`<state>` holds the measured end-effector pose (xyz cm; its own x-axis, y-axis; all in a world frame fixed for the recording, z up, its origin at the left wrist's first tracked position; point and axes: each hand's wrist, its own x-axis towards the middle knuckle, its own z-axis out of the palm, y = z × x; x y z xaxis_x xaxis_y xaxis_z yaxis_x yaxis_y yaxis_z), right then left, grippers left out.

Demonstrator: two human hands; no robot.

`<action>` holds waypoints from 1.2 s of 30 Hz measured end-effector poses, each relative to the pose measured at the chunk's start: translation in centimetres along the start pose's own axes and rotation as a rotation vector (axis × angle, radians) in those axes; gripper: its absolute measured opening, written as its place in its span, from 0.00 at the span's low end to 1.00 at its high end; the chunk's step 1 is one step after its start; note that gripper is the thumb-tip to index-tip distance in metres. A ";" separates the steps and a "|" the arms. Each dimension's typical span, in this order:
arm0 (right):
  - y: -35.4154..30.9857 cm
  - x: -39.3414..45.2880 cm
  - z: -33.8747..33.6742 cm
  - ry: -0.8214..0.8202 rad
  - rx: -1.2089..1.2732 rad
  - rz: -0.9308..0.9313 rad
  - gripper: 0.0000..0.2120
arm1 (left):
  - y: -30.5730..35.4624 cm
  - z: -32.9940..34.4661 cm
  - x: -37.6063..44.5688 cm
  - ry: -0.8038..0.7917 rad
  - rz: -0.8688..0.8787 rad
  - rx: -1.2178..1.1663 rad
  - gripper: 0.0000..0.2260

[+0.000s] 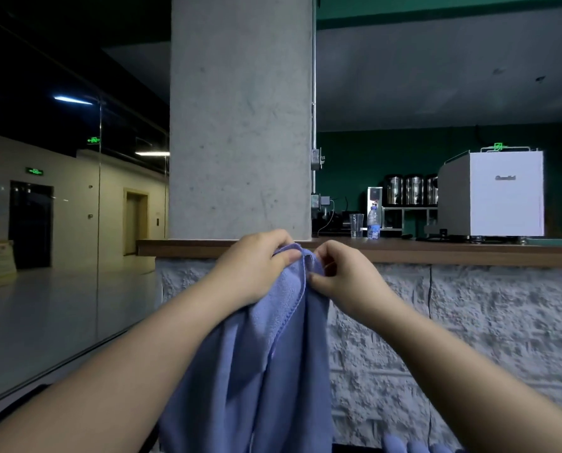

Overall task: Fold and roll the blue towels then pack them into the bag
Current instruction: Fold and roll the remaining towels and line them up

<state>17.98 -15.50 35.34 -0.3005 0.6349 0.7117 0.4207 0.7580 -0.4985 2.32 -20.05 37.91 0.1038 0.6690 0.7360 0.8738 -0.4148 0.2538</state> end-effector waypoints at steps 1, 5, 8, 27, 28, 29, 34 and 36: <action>0.0 -0.1 0.2 -0.010 -0.009 -0.005 0.05 | 0.0 0.0 0.0 0.039 0.014 -0.039 0.06; 0.5 -0.4 0.6 -0.051 -0.043 0.025 0.10 | -0.6 -0.7 0.3 0.253 0.020 -0.257 0.07; 1.1 -0.9 0.7 -0.100 -0.070 0.061 0.16 | -1.3 -1.1 0.6 0.343 0.002 -0.410 0.11; 8.8 -3.4 0.7 -0.154 0.005 0.525 0.20 | -6.7 -0.7 0.4 0.568 -0.336 -0.515 0.06; 8.8 -3.5 1.1 -0.145 0.092 0.540 0.20 | -7.2 -0.3 0.3 0.548 -0.365 -0.487 0.06; 8.6 -3.4 1.5 -0.132 0.177 0.551 0.21 | -7.7 0.4 0.1 0.516 -0.389 -0.460 0.05; 6.5 -2.6 3.4 -0.176 0.382 0.522 0.19 | -7.7 4.2 -1.9 0.319 -0.343 -0.440 0.10; 5.7 -2.6 3.9 -0.218 0.397 0.493 0.17 | -6.5 5.8 -2.7 0.231 -0.308 -0.455 0.10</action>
<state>17.82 -12.28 28.76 -0.3374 0.9052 0.2582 0.2192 0.3423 -0.9137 -0.95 -15.62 30.63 -0.2729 0.6699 0.6905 0.5506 -0.4798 0.6831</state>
